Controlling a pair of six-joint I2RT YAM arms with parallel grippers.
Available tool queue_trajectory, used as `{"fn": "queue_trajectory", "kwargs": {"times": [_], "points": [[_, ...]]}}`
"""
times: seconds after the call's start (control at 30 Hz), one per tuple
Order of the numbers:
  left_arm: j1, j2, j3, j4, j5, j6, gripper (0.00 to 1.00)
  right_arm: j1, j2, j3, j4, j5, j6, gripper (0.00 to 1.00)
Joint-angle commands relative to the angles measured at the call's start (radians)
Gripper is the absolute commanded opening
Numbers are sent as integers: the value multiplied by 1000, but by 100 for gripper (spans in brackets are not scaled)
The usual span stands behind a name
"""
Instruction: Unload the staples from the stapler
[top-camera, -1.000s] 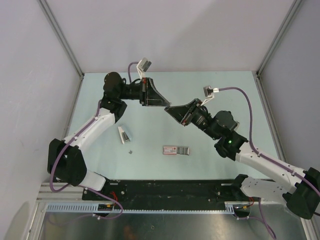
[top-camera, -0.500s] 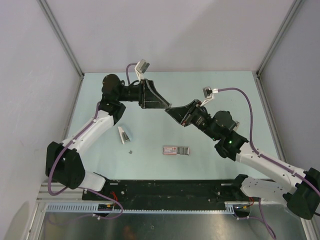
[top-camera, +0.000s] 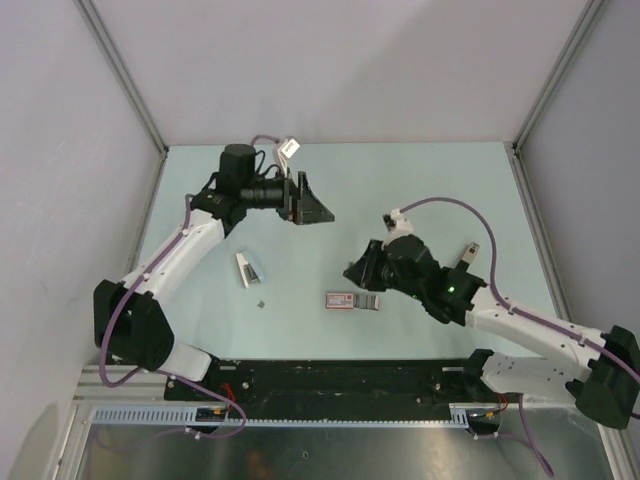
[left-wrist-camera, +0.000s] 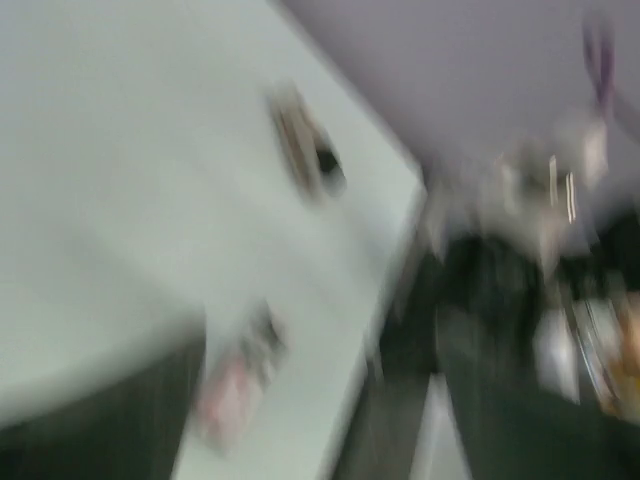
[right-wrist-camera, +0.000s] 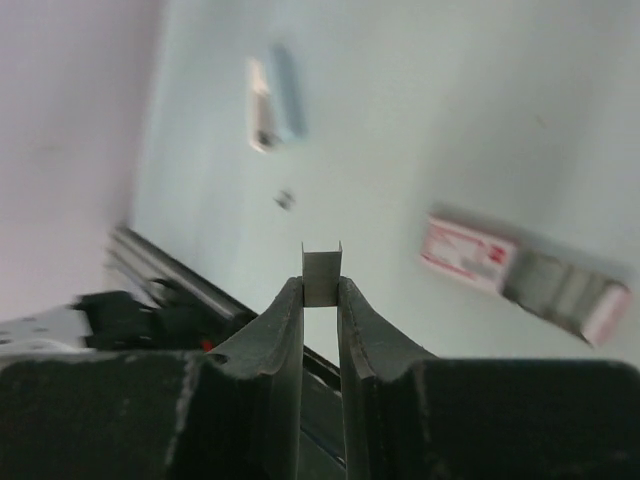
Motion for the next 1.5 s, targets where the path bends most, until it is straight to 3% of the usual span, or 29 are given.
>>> {"fn": "queue_trajectory", "kwargs": {"times": [0.0, 0.13, 0.33, 0.8, 1.47], "points": [[-19, 20, 11, -279, -217, 313, 100, 60, 78, 8, -300, 177, 58, 5], [-58, 5, -24, -307, -323, 392, 99, 82, 193, 8, -396, 234, 115, 3], [-95, -15, -64, -313, -386, 446, 99, 115, 314, 8, -363, 268, 160, 2], [-109, -21, -95, -312, -376, 448, 100, 139, 431, 12, -287, 316, 220, 5], [-120, -42, -103, -312, -368, 449, 100, 131, 506, 95, -377, 379, 203, 8]]}}
